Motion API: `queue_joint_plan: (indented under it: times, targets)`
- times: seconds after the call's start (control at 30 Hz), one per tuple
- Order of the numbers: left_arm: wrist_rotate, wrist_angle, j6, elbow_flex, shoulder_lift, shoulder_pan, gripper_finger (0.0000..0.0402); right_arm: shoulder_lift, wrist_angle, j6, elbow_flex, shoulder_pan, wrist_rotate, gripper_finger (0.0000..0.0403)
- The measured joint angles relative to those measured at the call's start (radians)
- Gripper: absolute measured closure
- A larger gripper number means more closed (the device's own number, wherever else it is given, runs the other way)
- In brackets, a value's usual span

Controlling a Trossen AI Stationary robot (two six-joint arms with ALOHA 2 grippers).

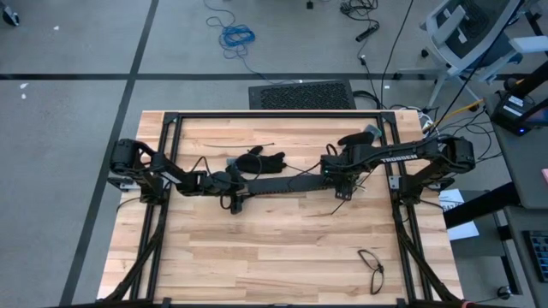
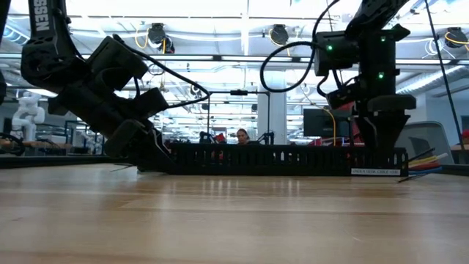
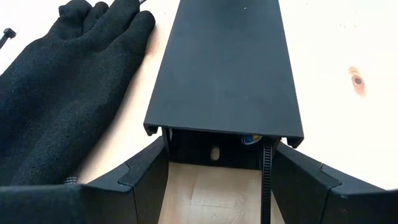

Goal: Ziptie cables
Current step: Close the cable duct

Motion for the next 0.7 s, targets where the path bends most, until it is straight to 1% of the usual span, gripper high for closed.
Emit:
queue_joint_plan:
  times: [0.2, 0.47, 0.53, 0.7]
  targets:
    - [0.0, -0.003, -0.001, 0.0, -0.006, 0.0, 0.0159, -0.001, -0.054, -0.049, 0.022, 0.011, 0.001, 0.0058]
    - [0.0, -0.006, -0.01, 0.001, -0.012, -0.001, 0.0159, -0.001, -0.058, -0.127, 0.141, 0.01, 0.0, 0.005]
    - [0.022, -0.009, -0.018, 0.001, -0.019, -0.001, 0.0159, -0.001, -0.068, -0.139, 0.181, 0.01, 0.001, 0.005]
    - [0.081, -0.083, -0.042, -0.002, -0.094, -0.003, 0.0159, -0.001, -0.074, -0.146, 0.267, 0.01, 0.01, 0.005]
